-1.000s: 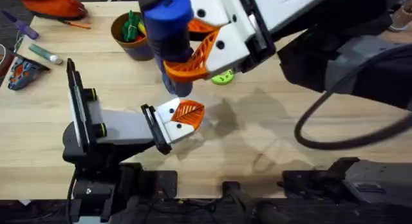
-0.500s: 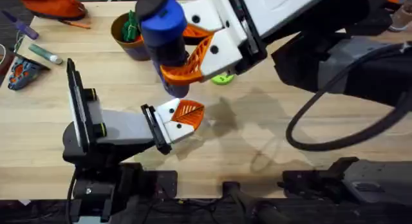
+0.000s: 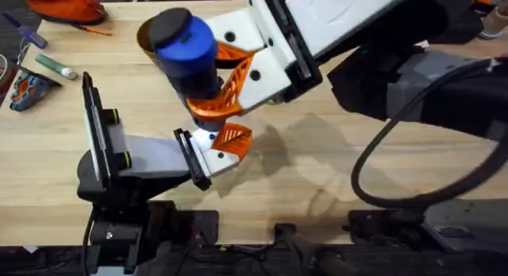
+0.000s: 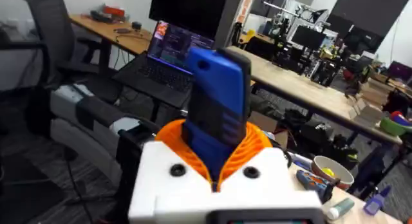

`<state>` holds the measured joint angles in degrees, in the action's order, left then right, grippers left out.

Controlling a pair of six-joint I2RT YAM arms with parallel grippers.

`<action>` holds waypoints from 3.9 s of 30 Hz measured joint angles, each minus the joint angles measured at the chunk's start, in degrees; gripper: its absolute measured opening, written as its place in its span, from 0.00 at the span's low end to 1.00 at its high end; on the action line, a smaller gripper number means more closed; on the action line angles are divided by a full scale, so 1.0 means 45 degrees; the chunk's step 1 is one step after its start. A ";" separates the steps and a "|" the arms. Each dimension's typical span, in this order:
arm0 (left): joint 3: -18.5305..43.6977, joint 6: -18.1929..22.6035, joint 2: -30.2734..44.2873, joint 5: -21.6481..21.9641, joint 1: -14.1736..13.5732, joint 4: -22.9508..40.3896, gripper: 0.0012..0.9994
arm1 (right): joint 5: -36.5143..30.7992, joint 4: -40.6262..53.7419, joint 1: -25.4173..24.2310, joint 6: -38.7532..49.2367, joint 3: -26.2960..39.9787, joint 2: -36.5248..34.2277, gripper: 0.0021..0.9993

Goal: Pick up the gripper from the table and insert it into the empty holder that is missing its gripper. Then pick up a screw, insert it into the mounting hole, and use the screwdriver to tighten it. Finally, clean up the table by picking up the vegetable and placing it into the bucket.

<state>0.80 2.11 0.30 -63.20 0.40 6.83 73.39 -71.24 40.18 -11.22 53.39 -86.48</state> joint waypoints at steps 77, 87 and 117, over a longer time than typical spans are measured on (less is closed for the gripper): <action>0.0000 0.0000 0.0004 0.0000 0.0000 0.0000 0.01 | -0.1059 0.0398 0.0321 -0.1021 0.0005 -0.0369 0.02; 0.0000 0.0000 0.0004 0.0000 0.0000 0.0000 0.01 | -0.1059 0.0400 0.0335 -0.1021 0.0005 -0.0369 0.02; 0.0000 -0.0049 0.0004 0.0000 0.0000 0.0005 0.01 | -0.1145 0.1639 0.0403 -0.0379 0.0108 -0.0559 0.02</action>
<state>0.80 1.89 0.32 -63.20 0.40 6.85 68.24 -63.87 42.00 -12.93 53.87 -88.99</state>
